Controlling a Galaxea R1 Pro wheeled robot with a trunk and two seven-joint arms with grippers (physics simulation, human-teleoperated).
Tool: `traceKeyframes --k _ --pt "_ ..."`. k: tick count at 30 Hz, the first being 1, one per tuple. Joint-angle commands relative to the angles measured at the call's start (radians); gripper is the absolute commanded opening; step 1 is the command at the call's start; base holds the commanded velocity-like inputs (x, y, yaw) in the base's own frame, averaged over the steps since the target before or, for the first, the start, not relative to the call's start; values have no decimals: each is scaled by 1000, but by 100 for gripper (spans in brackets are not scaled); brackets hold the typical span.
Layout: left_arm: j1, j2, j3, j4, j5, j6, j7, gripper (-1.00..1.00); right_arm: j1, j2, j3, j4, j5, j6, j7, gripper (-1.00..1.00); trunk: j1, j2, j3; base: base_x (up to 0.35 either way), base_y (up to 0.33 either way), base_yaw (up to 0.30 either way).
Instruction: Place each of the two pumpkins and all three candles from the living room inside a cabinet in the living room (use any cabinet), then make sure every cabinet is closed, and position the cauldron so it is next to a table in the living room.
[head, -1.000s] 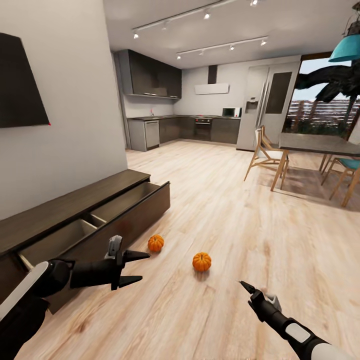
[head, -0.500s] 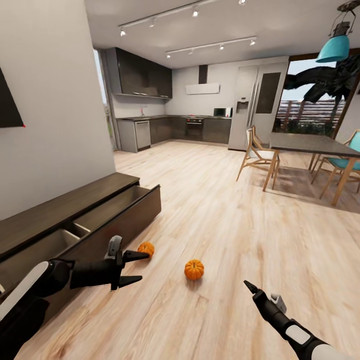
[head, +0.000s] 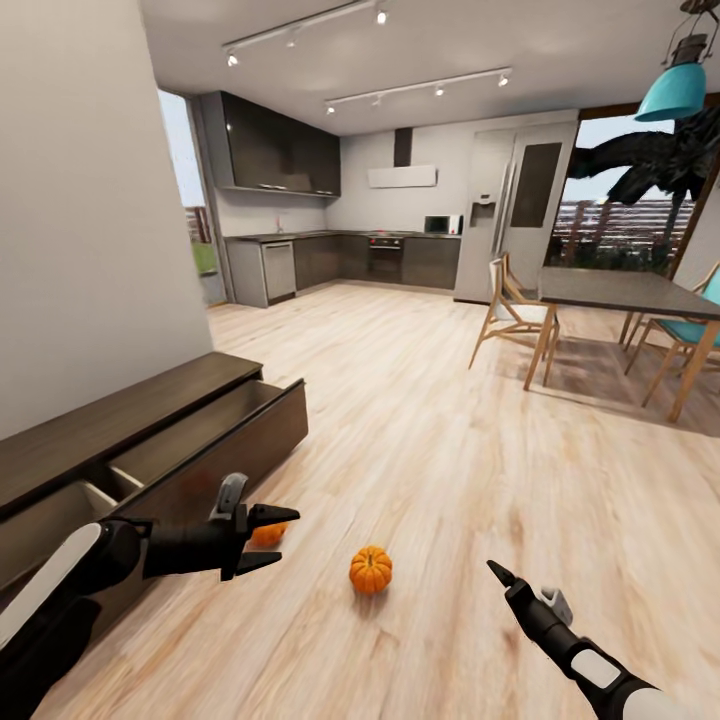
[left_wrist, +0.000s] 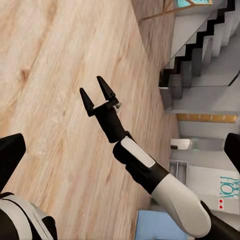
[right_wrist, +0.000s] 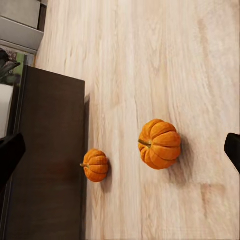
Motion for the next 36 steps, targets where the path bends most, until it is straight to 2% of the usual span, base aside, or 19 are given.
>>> traceKeyframes --k 1,7,19,21,24,26,29,33,36 --pt "-1 0 -1 -1 7 -1 10 100 0 0 -8 0 -2 10 3 100 0 0 -1 247 -212 0" --pt "-1 -2 0 -1 3 -1 8 100 0 0 -9 0 -2 11 4 100 0 0 -1 93 -77 0" --pt "-1 -2 -1 -1 2 -1 7 100 0 2 -7 0 -1 11 -5 100 0 0 -1 77 56 0" --pt "-1 -2 -1 -1 2 -1 7 100 0 5 -4 0 0 12 -20 100 0 0 -1 268 73 0" --pt "-1 -1 -1 -1 2 -1 7 100 0 6 3 -1 2 14 -85 100 0 0 -1 283 8 0" --pt "-1 -1 -1 -1 2 -1 8 100 0 8 35 -3 4 16 -192 100 0 0 -1 289 -80 0" --pt "-1 -1 -2 -1 2 -1 8 100 0 9 94 -9 4 33 -270 100 0 0 -1 291 -108 0" --pt "-1 -1 -2 -1 1 -1 7 100 0 9 128 -16 3 48 -283 100 0 0 -1 261 -41 0" --pt "-1 -2 -2 0 2 -1 8 100 0 9 134 -18 3 47 -233 100 0 0 -1 75 -9 0"
